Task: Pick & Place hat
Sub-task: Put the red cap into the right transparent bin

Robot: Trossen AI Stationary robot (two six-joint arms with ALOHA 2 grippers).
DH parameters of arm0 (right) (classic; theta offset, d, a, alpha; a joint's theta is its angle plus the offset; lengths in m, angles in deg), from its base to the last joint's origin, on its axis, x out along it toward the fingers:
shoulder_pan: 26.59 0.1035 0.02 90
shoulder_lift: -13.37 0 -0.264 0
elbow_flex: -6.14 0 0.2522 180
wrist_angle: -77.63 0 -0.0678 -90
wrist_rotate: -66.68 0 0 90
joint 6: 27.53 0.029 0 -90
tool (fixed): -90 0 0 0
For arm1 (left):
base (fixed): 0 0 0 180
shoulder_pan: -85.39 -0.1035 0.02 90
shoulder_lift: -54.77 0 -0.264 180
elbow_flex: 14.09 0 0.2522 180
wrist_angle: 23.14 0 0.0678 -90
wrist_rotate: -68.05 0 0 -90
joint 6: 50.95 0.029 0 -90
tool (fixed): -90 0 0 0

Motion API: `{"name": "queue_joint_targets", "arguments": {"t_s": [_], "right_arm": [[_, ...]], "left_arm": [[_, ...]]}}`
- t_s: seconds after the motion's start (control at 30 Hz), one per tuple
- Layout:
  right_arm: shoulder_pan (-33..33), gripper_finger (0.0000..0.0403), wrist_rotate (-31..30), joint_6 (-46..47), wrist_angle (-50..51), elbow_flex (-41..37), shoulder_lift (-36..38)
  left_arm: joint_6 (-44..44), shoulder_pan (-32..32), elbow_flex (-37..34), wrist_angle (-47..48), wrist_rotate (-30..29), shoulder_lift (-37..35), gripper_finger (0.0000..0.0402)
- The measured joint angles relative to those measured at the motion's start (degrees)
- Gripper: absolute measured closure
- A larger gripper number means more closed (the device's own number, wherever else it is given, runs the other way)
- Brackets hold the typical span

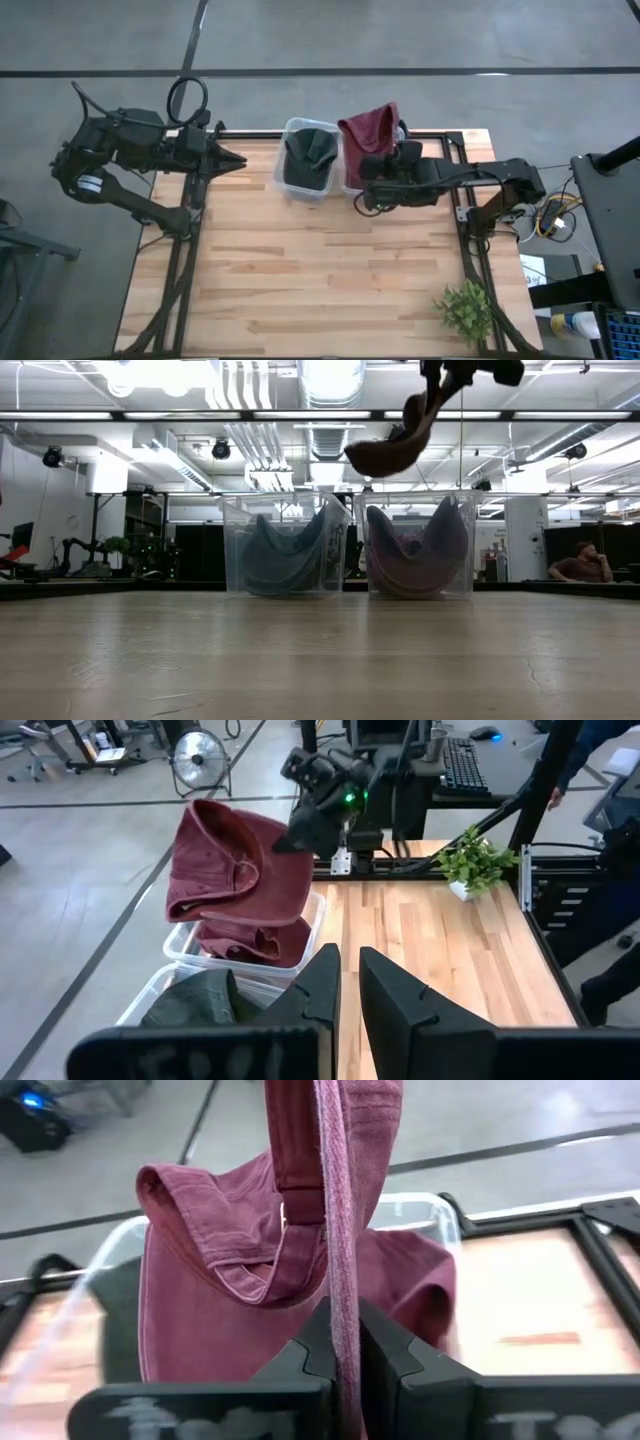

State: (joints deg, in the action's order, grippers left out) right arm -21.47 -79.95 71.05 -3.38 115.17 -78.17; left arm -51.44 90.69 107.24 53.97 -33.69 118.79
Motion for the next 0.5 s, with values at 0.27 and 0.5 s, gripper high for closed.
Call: {"name": "queue_joint_targets", "arguments": {"t_s": [0.27, 0.5], "right_arm": [[-3.4, 0.0390, 5.2, 1.8, -1.3, -5.9, 0.1], [-5.3, 0.0390, 7.0, -2.5, -6.5, -8.5, 0.0]], "left_arm": [[0.0, 0.0, 0.0, -0.2, -0.2, 0.2, 0.0367], [-0.1, 0.0, 0.0, -0.2, -0.2, 0.6, 0.0367]]}}
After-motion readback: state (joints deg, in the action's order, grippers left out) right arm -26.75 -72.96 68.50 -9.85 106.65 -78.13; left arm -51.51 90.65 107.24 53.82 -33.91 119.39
